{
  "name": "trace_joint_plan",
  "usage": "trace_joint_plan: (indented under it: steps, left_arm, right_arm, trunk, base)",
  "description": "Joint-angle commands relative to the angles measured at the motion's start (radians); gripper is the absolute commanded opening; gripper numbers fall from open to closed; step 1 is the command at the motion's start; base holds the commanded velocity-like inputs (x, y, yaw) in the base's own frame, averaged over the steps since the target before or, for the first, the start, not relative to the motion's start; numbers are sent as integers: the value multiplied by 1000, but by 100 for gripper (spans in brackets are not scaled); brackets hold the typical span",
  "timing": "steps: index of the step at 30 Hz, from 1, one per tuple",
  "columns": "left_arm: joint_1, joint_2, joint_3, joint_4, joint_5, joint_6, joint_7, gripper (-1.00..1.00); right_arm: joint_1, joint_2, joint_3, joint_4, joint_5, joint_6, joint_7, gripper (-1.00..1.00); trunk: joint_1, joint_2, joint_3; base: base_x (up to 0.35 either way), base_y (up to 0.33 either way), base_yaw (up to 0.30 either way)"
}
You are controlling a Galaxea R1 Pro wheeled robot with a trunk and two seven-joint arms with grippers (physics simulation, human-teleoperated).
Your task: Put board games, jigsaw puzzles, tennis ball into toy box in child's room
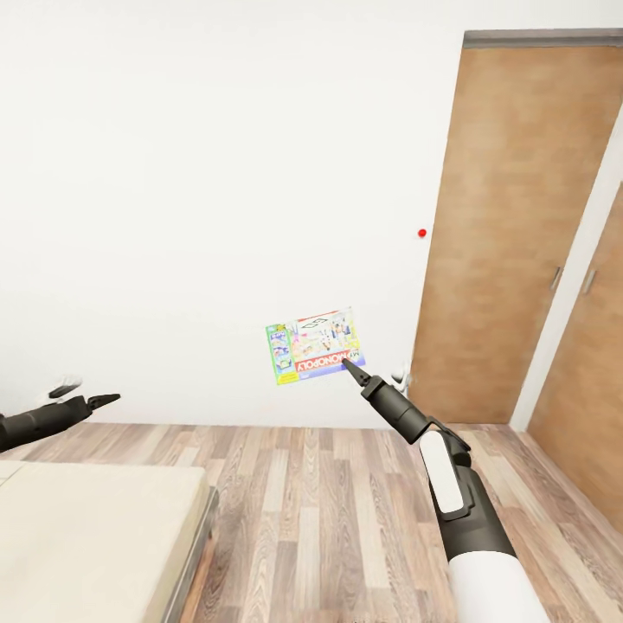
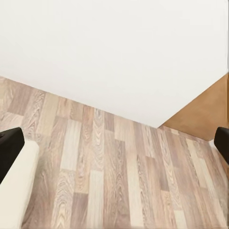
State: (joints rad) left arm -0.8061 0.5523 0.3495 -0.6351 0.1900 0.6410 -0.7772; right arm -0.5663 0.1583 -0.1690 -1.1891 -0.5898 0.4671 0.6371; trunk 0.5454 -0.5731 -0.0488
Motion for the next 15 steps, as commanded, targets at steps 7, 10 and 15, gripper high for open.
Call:
trace_joint_plan:
  steps: [7,10,15]
  left_arm:
    - [-1,0,2,0,3,6,-2,100]
    - [-1,0,2,0,3,6,-2,100]
    - [-1,0,2,0,3,6,-2,100]
  right_arm:
    - [-1,1,-3,0,-7,8,3,-100]
    - [-1,1,-3,0,-7,8,3,-100]
    - [-1,1,-3,0,-7,8,3,-100]
  trunk:
    - [0,-2,-2]
    - [0,-2,-2]
    - [0,-2,-2]
  base:
    - [0,0,-255]
    - [0,0,-256]
    - [0,0,-256]
